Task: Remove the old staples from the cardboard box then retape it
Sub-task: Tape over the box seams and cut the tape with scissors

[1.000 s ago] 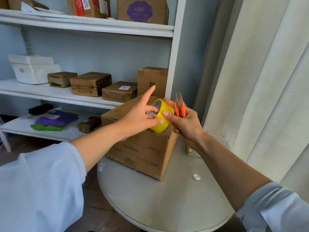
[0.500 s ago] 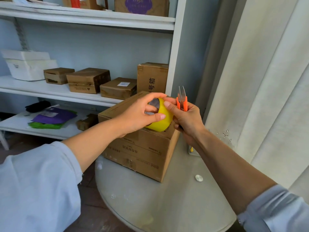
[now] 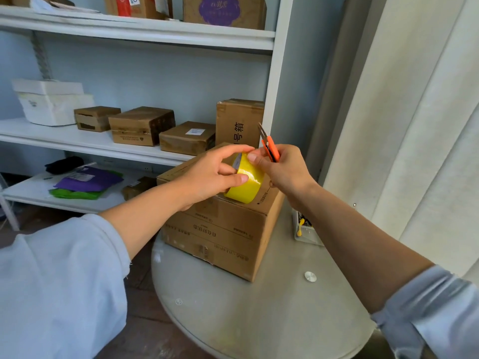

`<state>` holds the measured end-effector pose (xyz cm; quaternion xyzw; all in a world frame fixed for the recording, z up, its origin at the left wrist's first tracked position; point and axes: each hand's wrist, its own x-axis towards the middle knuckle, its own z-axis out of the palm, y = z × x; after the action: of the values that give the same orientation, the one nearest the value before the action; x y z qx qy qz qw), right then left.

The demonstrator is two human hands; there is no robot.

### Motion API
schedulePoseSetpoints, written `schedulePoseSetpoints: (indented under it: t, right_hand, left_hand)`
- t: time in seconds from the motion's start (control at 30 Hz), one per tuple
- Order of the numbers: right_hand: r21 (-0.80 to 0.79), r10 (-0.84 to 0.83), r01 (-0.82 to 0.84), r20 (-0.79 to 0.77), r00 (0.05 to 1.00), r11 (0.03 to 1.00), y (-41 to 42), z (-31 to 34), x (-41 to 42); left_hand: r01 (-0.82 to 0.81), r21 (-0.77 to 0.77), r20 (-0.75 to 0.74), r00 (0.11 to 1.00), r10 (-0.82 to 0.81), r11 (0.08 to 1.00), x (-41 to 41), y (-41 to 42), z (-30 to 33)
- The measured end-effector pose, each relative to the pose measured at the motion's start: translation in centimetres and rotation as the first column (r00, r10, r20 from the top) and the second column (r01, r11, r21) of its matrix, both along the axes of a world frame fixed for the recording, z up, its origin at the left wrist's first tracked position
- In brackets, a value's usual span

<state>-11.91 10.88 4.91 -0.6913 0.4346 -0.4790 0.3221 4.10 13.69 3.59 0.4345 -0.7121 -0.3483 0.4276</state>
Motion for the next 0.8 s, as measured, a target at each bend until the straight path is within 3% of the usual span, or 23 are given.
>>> schedulePoseSetpoints:
  t: [0.13,0.33,0.47,0.6,0.8]
  right_hand:
    - [-0.194,0.006,-0.028,-0.115,0.993,0.981,-0.3,-0.4,-0.5]
    - [-0.235,0.005,-0.017,-0.052,0.999,0.972,-0.7,-0.6,-0.9]
    - [-0.142,0.026,-0.023,0.016,1.0,0.99,-0.7,-0.1,-1.7]
    - [0.053,0.017,-0.025,0.153,0.988,0.998,-0.6,-0.3,-2.1]
    - [0.159,0.004,-0.048,0.264,0.964,0.986,-0.3,-1.0,-2.2]
  left_hand:
    - [-0.039,-0.026,0.005,0.999,0.04,0.999,-0.5,0.0,-0.1]
    - [-0.068,-0.057,0.044,0.997,0.07,0.996,-1.2,0.0,0.7]
    - [-0.099,-0.112,0.017,0.995,0.101,0.989,-2.2,0.0,0.8]
    - [-0.171,-0.102,-0.013,0.985,0.17,0.98,-3.3,-0.1,1.0]
    - [-0.291,0.131,-0.193,0.93,0.313,0.948,-4.3,-0.8,1.5]
